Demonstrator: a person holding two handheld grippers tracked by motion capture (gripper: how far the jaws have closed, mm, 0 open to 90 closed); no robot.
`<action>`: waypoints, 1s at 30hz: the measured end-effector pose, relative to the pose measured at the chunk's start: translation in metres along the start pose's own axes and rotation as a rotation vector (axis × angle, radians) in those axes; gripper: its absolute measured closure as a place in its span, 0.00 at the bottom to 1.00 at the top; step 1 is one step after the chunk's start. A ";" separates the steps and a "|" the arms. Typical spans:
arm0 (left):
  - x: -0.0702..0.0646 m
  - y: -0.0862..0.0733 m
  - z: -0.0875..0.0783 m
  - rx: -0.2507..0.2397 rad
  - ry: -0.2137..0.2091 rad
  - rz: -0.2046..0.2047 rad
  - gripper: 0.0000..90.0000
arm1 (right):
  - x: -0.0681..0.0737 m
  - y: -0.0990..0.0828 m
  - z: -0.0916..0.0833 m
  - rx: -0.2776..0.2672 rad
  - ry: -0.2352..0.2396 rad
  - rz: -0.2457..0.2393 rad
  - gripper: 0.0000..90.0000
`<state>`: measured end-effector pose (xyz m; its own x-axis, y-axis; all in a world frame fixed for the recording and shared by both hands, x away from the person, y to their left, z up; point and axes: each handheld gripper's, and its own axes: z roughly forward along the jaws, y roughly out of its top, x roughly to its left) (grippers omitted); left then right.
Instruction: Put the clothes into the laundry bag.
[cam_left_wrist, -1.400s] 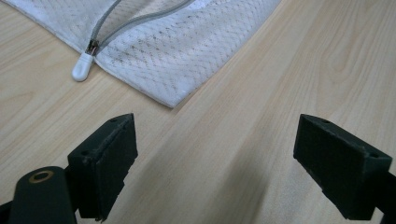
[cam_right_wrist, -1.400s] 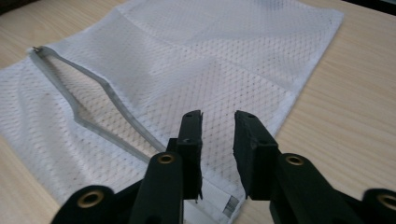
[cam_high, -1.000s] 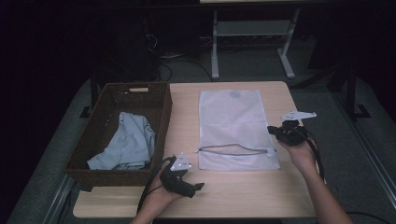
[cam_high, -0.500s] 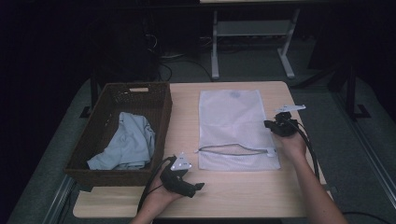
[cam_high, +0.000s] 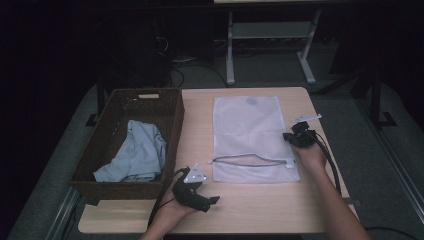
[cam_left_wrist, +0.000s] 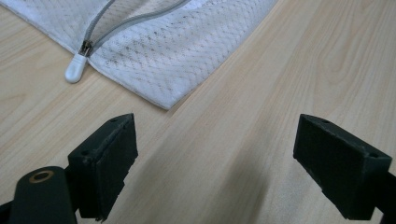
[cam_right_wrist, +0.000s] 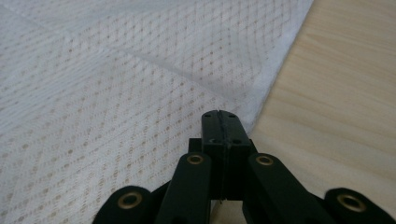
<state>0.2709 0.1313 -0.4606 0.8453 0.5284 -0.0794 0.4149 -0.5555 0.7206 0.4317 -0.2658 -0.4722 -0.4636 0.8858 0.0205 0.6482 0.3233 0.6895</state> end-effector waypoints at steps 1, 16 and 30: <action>0.000 0.000 0.000 0.001 0.001 -0.001 0.15 | 0.000 0.000 0.000 0.001 -0.002 -0.005 1.00; 0.001 0.000 0.000 -0.001 0.006 -0.002 0.15 | -0.009 -0.005 -0.008 0.028 0.010 0.010 1.00; 0.000 0.000 -0.001 -0.001 0.007 -0.003 0.15 | -0.017 -0.013 -0.021 0.072 0.001 -0.011 1.00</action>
<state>0.2711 0.1315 -0.4599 0.8417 0.5345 -0.0765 0.4170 -0.5535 0.7209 0.4184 -0.2915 -0.4665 -0.4714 0.8818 0.0136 0.6847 0.3562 0.6358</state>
